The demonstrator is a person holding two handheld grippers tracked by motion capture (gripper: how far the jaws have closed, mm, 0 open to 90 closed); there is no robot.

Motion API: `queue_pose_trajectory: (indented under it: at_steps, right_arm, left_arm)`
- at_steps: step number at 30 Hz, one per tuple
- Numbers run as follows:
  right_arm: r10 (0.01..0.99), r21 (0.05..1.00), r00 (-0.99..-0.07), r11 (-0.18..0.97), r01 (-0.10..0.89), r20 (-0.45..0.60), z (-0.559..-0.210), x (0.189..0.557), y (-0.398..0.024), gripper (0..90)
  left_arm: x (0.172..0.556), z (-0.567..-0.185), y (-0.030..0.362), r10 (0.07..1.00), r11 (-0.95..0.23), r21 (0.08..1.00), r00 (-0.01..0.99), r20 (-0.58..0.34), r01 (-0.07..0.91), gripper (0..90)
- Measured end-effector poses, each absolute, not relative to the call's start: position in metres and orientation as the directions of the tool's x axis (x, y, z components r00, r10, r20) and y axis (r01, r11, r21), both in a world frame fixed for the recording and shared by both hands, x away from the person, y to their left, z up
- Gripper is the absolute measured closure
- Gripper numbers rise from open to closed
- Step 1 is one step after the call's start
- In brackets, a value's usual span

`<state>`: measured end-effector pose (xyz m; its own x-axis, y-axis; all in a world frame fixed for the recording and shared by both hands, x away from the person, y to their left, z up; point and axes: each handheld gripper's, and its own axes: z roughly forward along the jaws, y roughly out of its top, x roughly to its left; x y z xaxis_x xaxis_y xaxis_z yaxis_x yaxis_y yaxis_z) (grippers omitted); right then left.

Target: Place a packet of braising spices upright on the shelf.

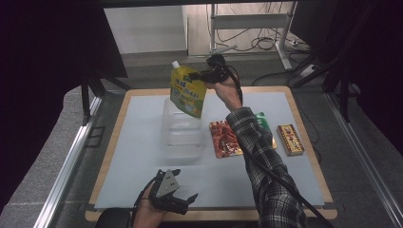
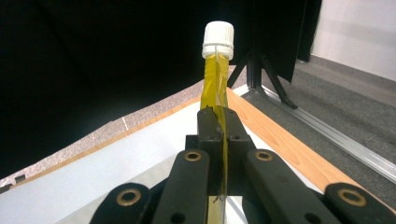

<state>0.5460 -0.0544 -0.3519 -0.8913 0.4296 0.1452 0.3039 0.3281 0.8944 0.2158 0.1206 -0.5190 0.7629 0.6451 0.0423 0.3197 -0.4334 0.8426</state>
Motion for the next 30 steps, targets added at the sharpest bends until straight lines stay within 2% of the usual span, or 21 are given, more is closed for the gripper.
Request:
queue_pose_trajectory:
  at_steps: [13,25,28,30]
  right_arm:
    - [0.428,0.865,-0.893,0.388,0.319,0.137,-0.38,0.55,-0.039,88.7]
    - [0.433,0.859,-0.887,0.383,0.341,0.159,-0.395,0.549,-0.032,88.7]
    - [0.441,0.858,-0.886,0.39,0.334,0.144,-0.394,0.547,-0.032,87.0]
    - [0.448,0.859,-0.886,0.4,0.32,0.122,-0.393,0.545,-0.03,80.0]
  left_arm:
    - [0.216,-0.519,0.12,0.644,-0.434,0.843,0.764,0.043,0.318,3.6]
    - [0.215,-0.52,0.118,0.638,-0.443,0.839,0.768,0.047,0.316,3.6]
    - [0.215,-0.52,0.118,0.639,-0.442,0.839,0.768,0.048,0.316,3.6]
    - [0.215,-0.52,0.119,0.639,-0.442,0.84,0.768,0.047,0.316,3.6]
